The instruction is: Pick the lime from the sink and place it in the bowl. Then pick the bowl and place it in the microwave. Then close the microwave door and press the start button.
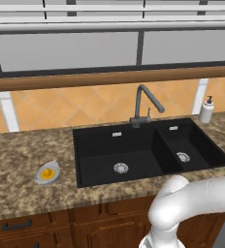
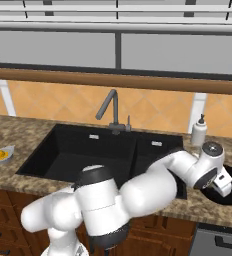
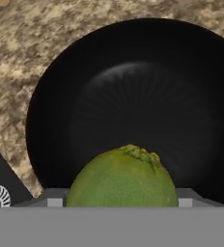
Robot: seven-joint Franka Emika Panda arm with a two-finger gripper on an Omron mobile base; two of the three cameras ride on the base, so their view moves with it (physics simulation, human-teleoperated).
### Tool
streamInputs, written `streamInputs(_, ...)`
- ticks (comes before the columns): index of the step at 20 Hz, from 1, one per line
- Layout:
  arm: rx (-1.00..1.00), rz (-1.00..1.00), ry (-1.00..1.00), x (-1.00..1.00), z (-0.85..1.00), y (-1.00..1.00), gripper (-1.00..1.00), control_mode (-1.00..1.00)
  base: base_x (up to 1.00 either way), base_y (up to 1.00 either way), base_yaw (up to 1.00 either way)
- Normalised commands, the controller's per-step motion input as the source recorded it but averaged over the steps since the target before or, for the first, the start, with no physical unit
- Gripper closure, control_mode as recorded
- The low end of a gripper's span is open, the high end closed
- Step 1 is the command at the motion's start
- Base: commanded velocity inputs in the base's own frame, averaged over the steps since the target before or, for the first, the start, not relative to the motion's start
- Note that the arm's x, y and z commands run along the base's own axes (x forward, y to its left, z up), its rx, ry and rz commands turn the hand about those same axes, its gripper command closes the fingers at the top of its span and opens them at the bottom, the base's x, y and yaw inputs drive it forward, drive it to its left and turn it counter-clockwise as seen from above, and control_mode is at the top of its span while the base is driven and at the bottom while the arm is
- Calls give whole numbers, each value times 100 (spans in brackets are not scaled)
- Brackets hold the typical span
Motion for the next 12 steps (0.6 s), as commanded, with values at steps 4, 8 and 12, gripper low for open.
streamInputs(4, 4, 0, -1, 0, -26, -21, 100, -100, 0, 0, 0)
streamInputs(8, 0, 0, 0, 1, -7, -2, -100, -100, 0, 0, 0)
streamInputs(12, 0, 0, 0, 27, 6, 0, -100, -100, 0, 0, 0)
